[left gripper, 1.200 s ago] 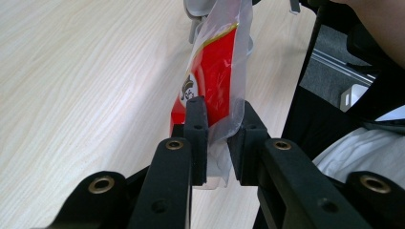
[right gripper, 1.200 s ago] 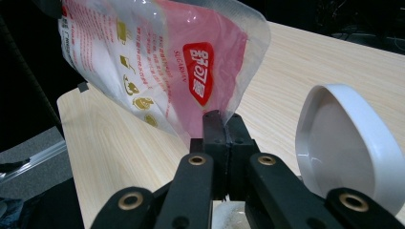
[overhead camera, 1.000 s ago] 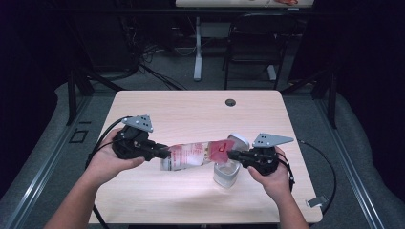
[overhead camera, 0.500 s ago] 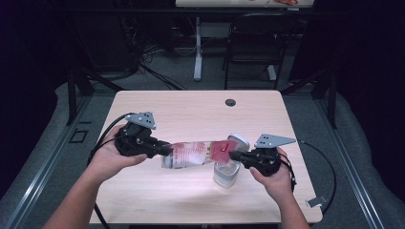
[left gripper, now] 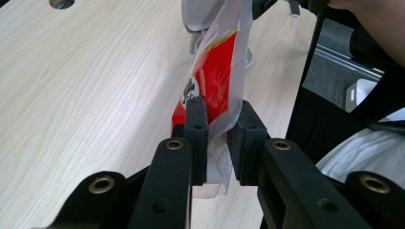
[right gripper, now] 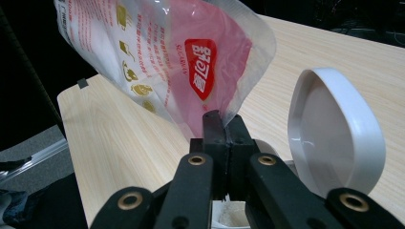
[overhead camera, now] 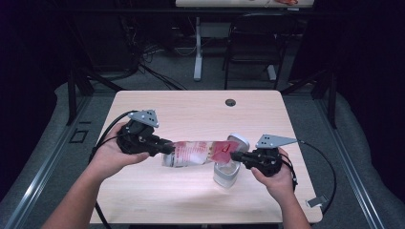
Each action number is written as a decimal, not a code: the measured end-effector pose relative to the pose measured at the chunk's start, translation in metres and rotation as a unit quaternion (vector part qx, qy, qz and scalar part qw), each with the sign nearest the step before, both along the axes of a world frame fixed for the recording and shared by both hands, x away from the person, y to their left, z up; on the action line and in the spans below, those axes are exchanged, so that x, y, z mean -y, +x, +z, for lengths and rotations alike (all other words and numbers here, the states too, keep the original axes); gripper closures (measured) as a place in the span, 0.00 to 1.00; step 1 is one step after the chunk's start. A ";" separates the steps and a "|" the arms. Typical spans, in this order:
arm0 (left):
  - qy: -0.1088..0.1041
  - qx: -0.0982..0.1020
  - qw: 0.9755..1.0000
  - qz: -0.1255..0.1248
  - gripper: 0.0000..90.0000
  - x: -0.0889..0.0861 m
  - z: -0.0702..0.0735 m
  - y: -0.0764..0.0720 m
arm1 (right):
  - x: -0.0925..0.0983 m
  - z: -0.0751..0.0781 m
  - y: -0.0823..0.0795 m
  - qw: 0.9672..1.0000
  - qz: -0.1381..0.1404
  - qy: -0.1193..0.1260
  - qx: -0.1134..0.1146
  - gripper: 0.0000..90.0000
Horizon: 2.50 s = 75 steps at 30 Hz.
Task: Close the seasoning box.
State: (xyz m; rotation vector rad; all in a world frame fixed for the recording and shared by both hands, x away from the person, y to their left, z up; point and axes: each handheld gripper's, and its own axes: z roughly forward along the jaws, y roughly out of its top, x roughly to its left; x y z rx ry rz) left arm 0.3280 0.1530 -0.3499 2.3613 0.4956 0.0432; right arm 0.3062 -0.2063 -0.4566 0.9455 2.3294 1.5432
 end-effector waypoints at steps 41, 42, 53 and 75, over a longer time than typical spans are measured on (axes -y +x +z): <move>0.012 0.009 1.000 -0.008 0.88 0.016 0.013 0.004 | 0.007 -0.004 0.002 1.000 -0.007 -0.008 -0.004 1.00; 0.012 0.009 1.000 -0.008 0.88 0.016 0.013 0.004 | 0.007 -0.004 0.002 1.000 -0.008 -0.009 -0.003 1.00; 0.008 0.005 1.000 -0.006 0.88 0.016 0.012 0.007 | 0.006 -0.004 0.002 1.000 -0.017 -0.011 0.006 1.00; 0.006 0.007 1.000 -0.007 0.88 0.021 0.017 0.011 | 0.008 -0.006 0.003 1.000 -0.020 -0.010 0.002 1.00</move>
